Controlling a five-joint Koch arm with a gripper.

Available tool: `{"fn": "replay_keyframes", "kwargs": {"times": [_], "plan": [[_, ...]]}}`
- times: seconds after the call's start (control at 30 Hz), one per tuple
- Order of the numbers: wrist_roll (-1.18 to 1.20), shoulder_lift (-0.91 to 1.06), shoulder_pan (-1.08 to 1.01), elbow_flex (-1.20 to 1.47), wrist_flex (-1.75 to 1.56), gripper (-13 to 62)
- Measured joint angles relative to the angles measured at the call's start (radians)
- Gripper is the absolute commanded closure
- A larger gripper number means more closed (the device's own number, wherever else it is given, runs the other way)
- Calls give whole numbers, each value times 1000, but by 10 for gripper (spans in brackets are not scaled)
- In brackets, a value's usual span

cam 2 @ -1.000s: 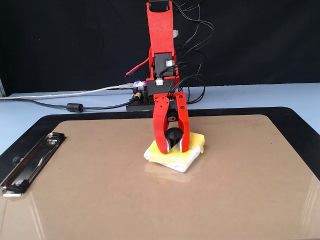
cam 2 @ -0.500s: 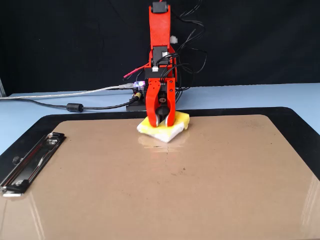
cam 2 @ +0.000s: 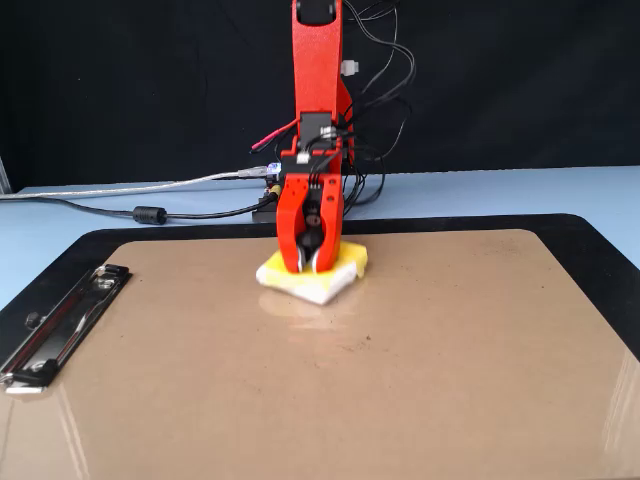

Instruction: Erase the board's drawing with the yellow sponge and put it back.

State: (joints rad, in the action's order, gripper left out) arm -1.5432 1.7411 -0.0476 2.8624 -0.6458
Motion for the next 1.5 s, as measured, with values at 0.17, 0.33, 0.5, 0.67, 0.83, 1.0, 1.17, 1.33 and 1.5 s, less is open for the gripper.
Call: {"fn": "replay_keyframes", "kwargs": {"times": [0.17, 0.33, 0.5, 0.67, 0.83, 1.0, 1.17, 1.33, 1.5], "plan": [[2, -28, -8, -32, 3, 576], [3, -379, -6, -425, -15, 576], [2, -526, 3, -580, -37, 576], [2, -258, 80, -279, -38, 575], [6, 6, 152, -52, -25, 576], [-9, -216, 221, -291, -26, 576], [-12, -600, 212, -761, -37, 576], [-12, -663, 209, -772, -46, 576], [-14, -305, 212, -313, -40, 576]]}}
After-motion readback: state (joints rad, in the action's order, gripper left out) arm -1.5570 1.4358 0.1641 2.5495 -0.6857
